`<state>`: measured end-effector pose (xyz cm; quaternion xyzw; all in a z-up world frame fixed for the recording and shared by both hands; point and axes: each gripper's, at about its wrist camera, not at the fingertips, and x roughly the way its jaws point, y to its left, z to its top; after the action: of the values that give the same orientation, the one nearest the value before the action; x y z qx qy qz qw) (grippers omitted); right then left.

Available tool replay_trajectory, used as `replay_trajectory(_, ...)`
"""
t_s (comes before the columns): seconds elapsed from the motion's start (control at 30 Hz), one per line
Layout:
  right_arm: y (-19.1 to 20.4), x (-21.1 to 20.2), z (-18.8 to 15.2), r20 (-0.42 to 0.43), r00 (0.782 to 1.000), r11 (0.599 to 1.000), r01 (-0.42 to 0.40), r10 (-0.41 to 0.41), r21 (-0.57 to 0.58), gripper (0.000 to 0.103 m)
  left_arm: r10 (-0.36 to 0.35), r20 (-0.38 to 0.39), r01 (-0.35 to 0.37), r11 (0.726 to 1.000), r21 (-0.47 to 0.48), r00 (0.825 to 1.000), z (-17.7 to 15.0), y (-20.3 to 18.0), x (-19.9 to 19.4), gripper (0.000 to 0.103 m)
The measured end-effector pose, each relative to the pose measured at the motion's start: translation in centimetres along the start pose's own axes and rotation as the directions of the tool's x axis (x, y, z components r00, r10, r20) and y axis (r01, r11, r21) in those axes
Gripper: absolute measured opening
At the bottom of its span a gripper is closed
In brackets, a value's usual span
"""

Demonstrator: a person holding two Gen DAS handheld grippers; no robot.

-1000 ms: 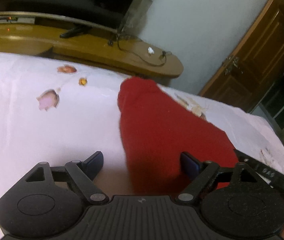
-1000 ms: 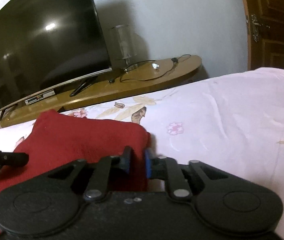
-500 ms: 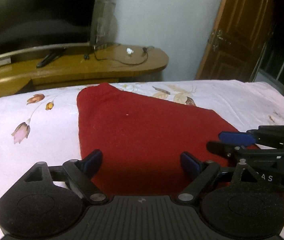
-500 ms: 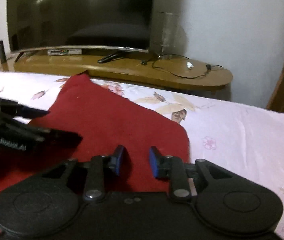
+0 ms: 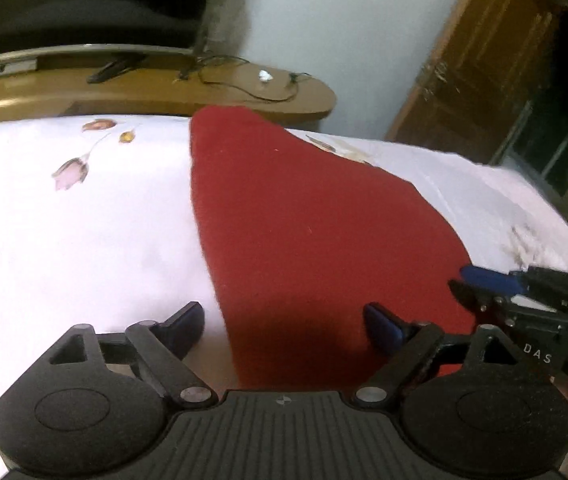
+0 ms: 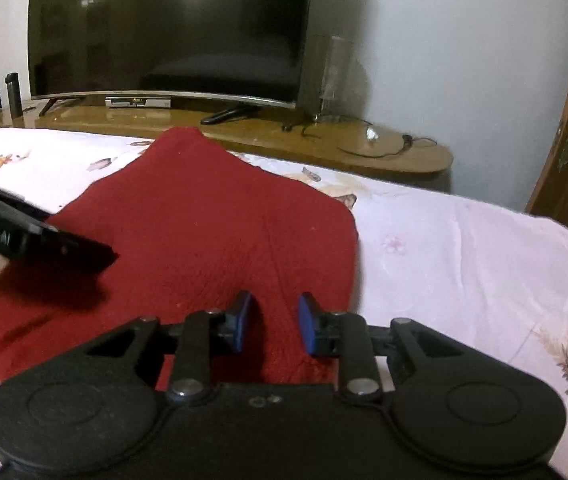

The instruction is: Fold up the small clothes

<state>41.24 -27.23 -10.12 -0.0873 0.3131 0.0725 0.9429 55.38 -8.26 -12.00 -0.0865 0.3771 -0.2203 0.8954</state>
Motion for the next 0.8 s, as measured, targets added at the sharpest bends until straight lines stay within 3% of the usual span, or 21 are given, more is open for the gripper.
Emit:
replay_trajectory(0.13,0.0,-2.1,0.7,0.015,1.0,1.0,-0.013,0.013,0.028,0.027,-0.004,0.051,0.003,1.0,0.018,0.999,-1.7,-0.6,-3.9,0.087)
replay_trajectory(0.23,0.2,-4.8,-0.2,0.055,0.997,0.998,-0.062,0.06,0.025,0.029,0.085,-0.026,-0.083,0.995,0.055,0.996,-4.1,-0.4,-3.5,0.087)
replay_trajectory(0.3,0.6,-2.5,-1.8,-0.069,0.996,0.998,-0.06,0.061,0.016,0.027,0.1,0.007,-0.101,0.99,0.098,0.995,-4.9,-0.7,-3.4,0.087)
replay_trajectory(0.4,0.5,-2.3,-2.3,-0.057,0.997,0.998,-0.047,0.05,0.046,0.027,0.074,0.042,-0.074,0.997,0.012,0.996,-4.9,-0.3,-5.7,0.086)
replay_trajectory(0.53,-0.2,-5.7,-1.9,0.033,0.996,0.989,-0.086,0.083,0.122,0.03,0.106,0.102,-0.1,0.993,-0.062,0.989,-8.4,0.7,-9.5,0.086)
replay_trajectory(0.67,-1.8,-8.1,-4.0,0.07,0.992,0.952,-0.121,0.105,0.282,0.032,0.122,0.099,-0.114,0.99,-0.086,0.988,-11.7,0.3,-10.5,0.079)
replay_trajectory(0.8,-2.5,-8.4,-6.3,0.047,0.989,0.879,-0.147,0.141,0.453,0.032,0.158,0.103,-0.15,0.986,-0.076,0.982,-11.5,-0.5,-9.4,0.079)
